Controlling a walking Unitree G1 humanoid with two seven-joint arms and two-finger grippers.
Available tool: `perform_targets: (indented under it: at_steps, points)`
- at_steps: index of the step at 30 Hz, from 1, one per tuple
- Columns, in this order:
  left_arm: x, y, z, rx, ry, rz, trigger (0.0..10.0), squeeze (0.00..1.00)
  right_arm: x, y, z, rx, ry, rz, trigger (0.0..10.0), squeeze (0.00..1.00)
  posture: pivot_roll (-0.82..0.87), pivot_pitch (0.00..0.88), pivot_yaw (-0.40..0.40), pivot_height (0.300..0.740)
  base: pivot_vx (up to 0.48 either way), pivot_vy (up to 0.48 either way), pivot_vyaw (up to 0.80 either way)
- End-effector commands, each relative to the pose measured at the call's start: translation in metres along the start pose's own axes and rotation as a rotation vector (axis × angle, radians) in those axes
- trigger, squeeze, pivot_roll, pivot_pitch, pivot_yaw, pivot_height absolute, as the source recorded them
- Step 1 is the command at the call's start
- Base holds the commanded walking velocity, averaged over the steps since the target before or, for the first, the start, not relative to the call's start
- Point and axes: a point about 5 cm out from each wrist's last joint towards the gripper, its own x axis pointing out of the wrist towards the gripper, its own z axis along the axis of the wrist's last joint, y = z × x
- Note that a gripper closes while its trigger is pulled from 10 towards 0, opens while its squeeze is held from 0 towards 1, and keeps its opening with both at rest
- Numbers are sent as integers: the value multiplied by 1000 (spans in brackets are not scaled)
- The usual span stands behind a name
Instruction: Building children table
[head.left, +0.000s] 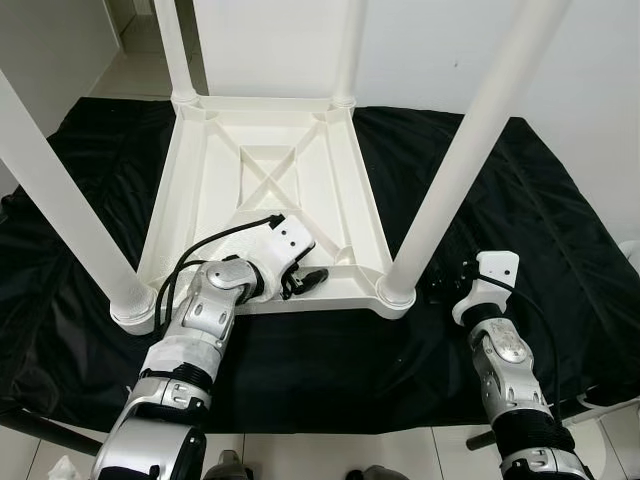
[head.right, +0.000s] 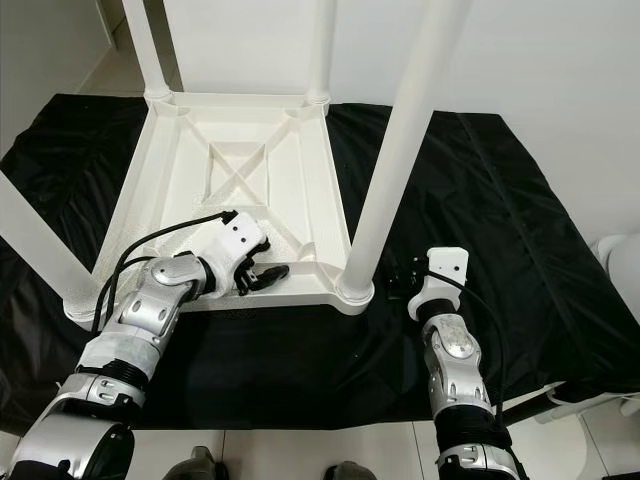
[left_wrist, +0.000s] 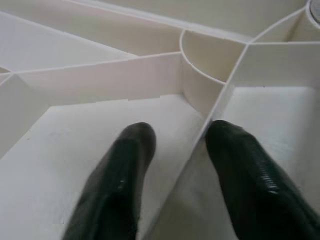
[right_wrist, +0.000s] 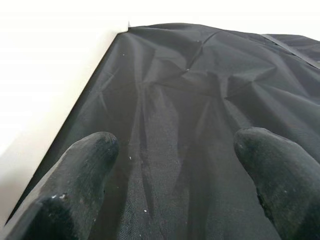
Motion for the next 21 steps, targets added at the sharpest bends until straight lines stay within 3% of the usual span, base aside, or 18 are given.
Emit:
perform_targets:
  at_steps: [1,11,21]
  points:
    - [-5,19,-1,17,30,245,0,0,-2,-3,-2,10,12,-18,10000,0,27,18,-8,740,0,0,0]
    - [-10,22,-5,36,65,223,0,0,-2,-1,-3,14,16,-21,10000,0,33,20,-5,740,0,0,0]
    - [-26,39,-14,57,116,252,0,0,-1,0,-4,15,18,-20,10000,0,42,22,-7,740,0,0,0]
